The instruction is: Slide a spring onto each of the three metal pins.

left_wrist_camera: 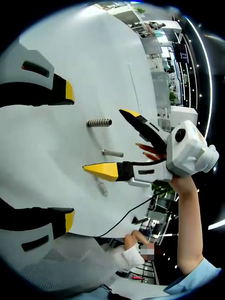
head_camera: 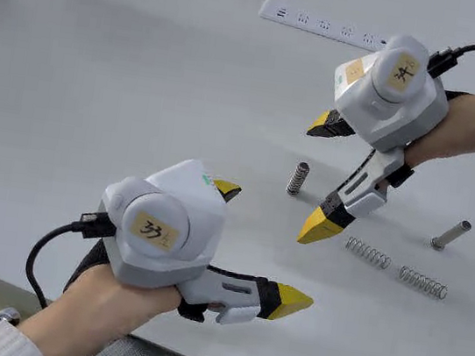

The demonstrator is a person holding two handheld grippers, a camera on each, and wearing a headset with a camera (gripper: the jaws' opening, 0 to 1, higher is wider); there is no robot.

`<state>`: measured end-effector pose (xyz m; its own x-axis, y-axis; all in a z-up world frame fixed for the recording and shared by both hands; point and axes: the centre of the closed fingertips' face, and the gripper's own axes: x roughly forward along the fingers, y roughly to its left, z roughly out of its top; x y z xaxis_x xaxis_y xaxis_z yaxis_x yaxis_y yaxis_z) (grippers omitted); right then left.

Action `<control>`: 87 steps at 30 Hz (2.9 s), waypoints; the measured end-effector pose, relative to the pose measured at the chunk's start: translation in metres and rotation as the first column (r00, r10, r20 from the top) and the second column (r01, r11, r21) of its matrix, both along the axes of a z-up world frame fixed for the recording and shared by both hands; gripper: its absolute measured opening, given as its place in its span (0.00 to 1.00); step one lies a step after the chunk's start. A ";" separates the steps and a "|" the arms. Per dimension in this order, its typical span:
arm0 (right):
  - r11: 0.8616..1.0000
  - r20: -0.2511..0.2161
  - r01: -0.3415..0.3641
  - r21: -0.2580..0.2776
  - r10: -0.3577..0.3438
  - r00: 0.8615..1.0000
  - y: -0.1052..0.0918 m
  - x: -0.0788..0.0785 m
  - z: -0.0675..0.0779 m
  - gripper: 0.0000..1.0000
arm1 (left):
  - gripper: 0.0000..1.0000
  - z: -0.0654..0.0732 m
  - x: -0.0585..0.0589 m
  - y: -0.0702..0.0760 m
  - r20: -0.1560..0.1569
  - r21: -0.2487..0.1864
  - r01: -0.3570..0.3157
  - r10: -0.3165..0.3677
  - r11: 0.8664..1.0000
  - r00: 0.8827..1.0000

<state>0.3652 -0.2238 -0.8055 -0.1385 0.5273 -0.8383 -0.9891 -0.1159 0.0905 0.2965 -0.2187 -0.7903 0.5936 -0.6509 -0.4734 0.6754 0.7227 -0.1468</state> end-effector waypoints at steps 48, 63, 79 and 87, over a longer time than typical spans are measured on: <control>0.888 0.076 0.423 0.178 -0.441 0.894 -0.179 -0.045 0.029 0.99 | 0.88 0.014 0.008 -0.015 0.024 0.098 0.115 -0.118 0.988 0.993; 0.824 0.072 0.536 0.186 -0.555 0.829 -0.226 -0.061 0.026 0.97 | 0.87 0.012 0.007 -0.022 0.010 0.118 0.163 -0.165 0.980 0.986; 0.757 0.051 0.627 0.184 -0.645 0.763 -0.268 -0.080 0.017 0.96 | 0.87 0.007 0.002 -0.046 -0.010 0.145 0.249 -0.251 0.957 0.968; 0.737 0.037 0.642 0.210 -0.663 0.748 -0.267 -0.079 0.018 0.95 | 0.86 0.006 0.007 -0.056 -0.011 0.172 0.295 -0.298 0.940 0.955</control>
